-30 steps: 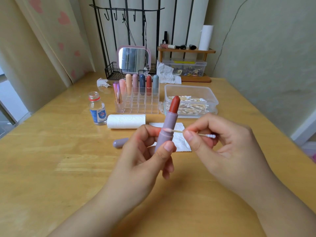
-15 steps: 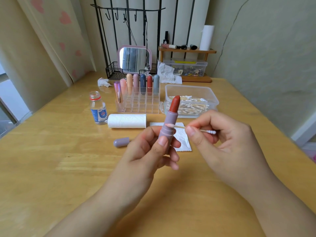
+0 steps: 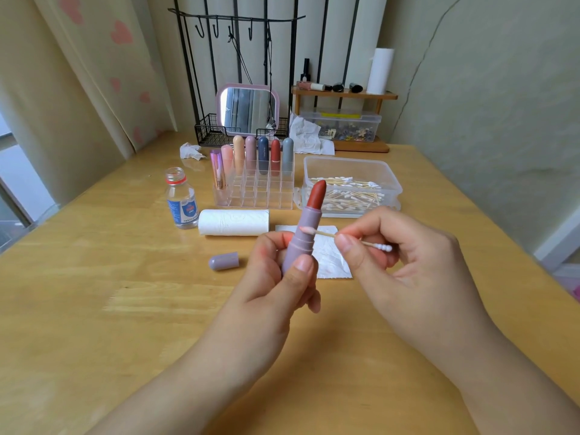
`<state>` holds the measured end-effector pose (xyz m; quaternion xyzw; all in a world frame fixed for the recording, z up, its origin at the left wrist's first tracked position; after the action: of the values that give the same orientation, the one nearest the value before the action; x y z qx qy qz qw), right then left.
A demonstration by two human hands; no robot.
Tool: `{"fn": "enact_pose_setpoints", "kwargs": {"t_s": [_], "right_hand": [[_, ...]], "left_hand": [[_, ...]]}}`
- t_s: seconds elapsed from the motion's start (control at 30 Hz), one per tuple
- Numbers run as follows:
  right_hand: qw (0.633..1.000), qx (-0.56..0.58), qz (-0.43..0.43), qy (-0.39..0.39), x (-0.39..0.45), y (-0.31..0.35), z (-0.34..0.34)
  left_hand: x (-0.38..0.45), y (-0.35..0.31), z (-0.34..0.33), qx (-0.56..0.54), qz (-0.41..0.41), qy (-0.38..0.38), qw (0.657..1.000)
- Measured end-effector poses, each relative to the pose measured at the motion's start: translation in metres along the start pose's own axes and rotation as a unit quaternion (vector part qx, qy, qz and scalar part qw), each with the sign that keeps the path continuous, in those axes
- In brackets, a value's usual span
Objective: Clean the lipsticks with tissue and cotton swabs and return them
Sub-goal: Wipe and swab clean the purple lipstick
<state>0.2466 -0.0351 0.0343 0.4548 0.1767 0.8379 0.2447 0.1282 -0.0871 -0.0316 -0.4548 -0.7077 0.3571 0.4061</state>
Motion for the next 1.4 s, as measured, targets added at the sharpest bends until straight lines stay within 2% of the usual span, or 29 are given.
{"fn": "enact_pose_setpoints", "kwargs": {"t_s": [0.13, 0.3, 0.5, 0.7, 0.87, 1.07, 1.23, 1.4], "right_hand": [[1.000, 0.003, 0.000, -0.020, 0.003, -0.001, 0.006], [1.000, -0.012, 0.017, 0.017, -0.001, 0.001, -0.002], [1.000, -0.007, 0.000, -0.023, 0.004, -0.003, 0.007], [1.000, -0.018, 0.024, 0.005, 0.000, -0.001, 0.000], [1.000, 0.004, 0.007, -0.028, 0.005, -0.005, 0.007], [0.999, -0.005, 0.032, 0.006, -0.001, 0.001, -0.002], [0.999, 0.029, 0.014, -0.034, 0.006, -0.003, 0.007], [0.999, 0.008, 0.027, 0.014, -0.001, -0.001, -0.003]], "left_hand": [[0.000, 0.000, -0.002, 0.013, -0.002, 0.009, 1.000], [0.000, -0.002, -0.002, -0.001, -0.004, 0.006, 1.000], [0.000, 0.000, 0.000, 0.000, 0.001, 0.006, 1.000], [0.001, -0.002, -0.002, -0.012, -0.007, 0.007, 1.000], [0.000, -0.001, 0.000, -0.009, 0.002, -0.002, 1.000], [0.000, -0.003, -0.002, -0.025, 0.000, 0.003, 1.000], [0.000, -0.004, -0.005, -0.047, 0.009, 0.012, 0.999], [0.000, -0.004, -0.008, -0.070, 0.015, 0.018, 0.997]]}}
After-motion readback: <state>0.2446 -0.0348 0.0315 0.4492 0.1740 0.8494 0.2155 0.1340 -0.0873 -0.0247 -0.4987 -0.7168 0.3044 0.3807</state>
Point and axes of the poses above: each hand's wrist, its own x-axis towards the middle knuckle, its own z-axis out of the back of the hand, y = z × x, the point moved 7 cm from there along x, towards the middle knuckle, and after that the axes turned 10 degrees about -x, right-handed, at the moved point
